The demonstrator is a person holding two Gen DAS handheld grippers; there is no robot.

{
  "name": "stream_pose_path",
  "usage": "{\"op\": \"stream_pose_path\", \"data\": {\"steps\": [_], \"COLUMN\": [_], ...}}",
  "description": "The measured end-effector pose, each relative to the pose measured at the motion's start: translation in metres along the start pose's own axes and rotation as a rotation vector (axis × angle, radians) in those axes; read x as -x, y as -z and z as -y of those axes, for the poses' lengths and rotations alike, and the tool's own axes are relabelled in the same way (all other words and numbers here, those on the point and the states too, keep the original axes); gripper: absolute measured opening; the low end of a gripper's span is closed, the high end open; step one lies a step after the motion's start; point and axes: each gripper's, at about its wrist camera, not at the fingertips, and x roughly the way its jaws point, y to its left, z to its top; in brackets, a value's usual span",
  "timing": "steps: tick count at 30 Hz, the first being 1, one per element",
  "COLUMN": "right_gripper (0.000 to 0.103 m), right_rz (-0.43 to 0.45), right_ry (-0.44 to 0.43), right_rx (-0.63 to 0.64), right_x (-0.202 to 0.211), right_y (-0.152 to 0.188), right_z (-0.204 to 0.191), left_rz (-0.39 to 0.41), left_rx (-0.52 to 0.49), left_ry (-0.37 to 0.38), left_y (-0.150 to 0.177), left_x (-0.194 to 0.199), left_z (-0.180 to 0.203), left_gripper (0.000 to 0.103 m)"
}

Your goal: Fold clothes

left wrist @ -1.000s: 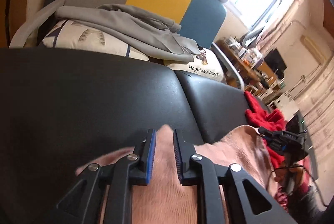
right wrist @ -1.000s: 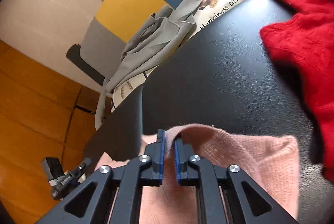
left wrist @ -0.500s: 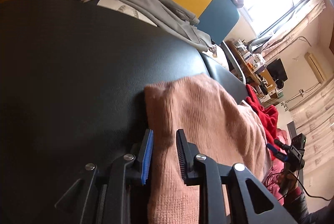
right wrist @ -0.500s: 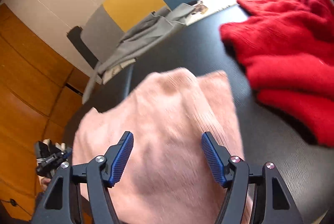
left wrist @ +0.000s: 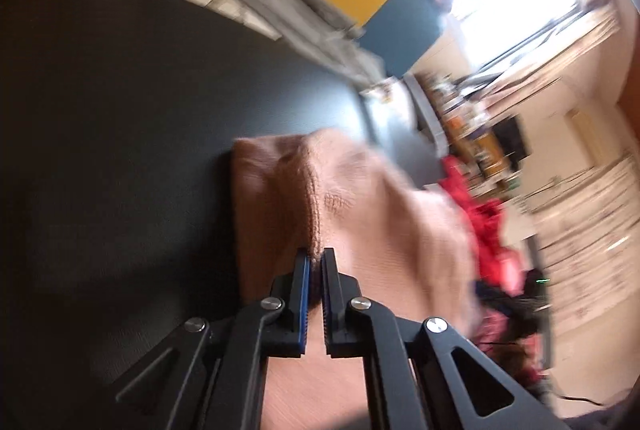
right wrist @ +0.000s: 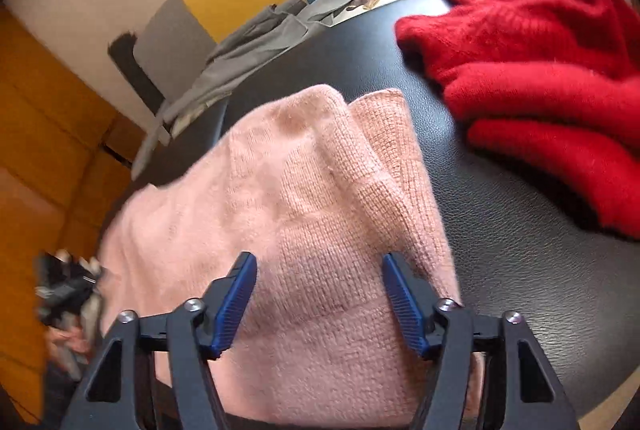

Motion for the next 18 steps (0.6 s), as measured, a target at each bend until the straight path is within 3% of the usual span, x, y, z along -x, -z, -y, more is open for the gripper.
{"op": "stream_pose_path", "data": {"steps": [1, 5, 8, 9, 11, 18], "right_gripper": [0.057, 0.056, 0.056, 0.056, 0.059, 0.062], "right_rz": [-0.005, -0.012, -0.007, -0.006, -0.004, 0.014], "right_ry": [0.013, 0.016, -0.001, -0.006, -0.025, -0.004], "right_rx": [0.024, 0.052, 0.055, 0.064, 0.078, 0.126], "right_x": [0.002, 0.004, 0.009, 0.012, 0.02, 0.028], "right_y": [0.001, 0.007, 0.005, 0.004, 0.001, -0.015], "right_z": [-0.002, 0.004, 0.007, 0.006, 0.008, 0.024], "left_rz": [-0.002, -0.047, -0.014, 0.02, 0.064, 0.037], "left_rx": [0.003, 0.031, 0.191, 0.195, 0.149, 0.041], "left_ry": [-0.006, -0.207, -0.116, -0.111, -0.121, -0.059], "left_y": [0.006, 0.025, 0.028, 0.029, 0.03, 0.038], "left_x": [0.004, -0.013, -0.019, -0.016, -0.011, -0.016], "left_z": [0.001, -0.021, -0.052, -0.054, -0.048, -0.029], "left_gripper": [0.004, 0.015, 0.024, 0.025, 0.025, 0.033]}}
